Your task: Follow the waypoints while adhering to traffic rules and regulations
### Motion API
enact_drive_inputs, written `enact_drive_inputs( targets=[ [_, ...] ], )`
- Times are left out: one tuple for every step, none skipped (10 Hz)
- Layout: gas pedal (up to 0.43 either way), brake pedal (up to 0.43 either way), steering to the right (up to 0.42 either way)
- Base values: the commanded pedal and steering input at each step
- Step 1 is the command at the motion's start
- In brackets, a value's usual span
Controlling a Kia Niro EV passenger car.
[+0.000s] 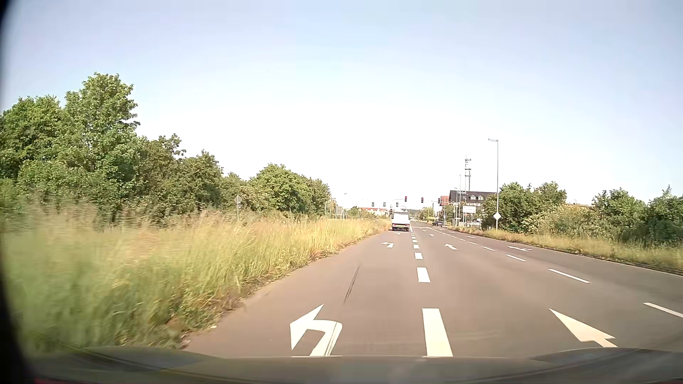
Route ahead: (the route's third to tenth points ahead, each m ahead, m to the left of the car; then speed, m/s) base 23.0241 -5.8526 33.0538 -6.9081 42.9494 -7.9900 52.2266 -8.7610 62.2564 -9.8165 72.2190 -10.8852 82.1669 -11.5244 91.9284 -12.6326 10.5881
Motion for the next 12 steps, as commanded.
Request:
enact_drive_inputs(
  targets=[
    [0.000,0.030,0.022],
    [0.000,0.030,0.022],
    [0.000,0.024,0.022],
    [0.000,0.030,0.022],
    [0.000,0.030,0.022],
    [0.000,0.024,0.022],
    [0.000,0.030,0.022],
    [0.000,0.030,0.023],
    [0.000,0.030,0.023],
    [0.000,0.030,0.024],
    [0.000,0.030,0.024],
    [0.000,0.030,0.024]
  ],
)
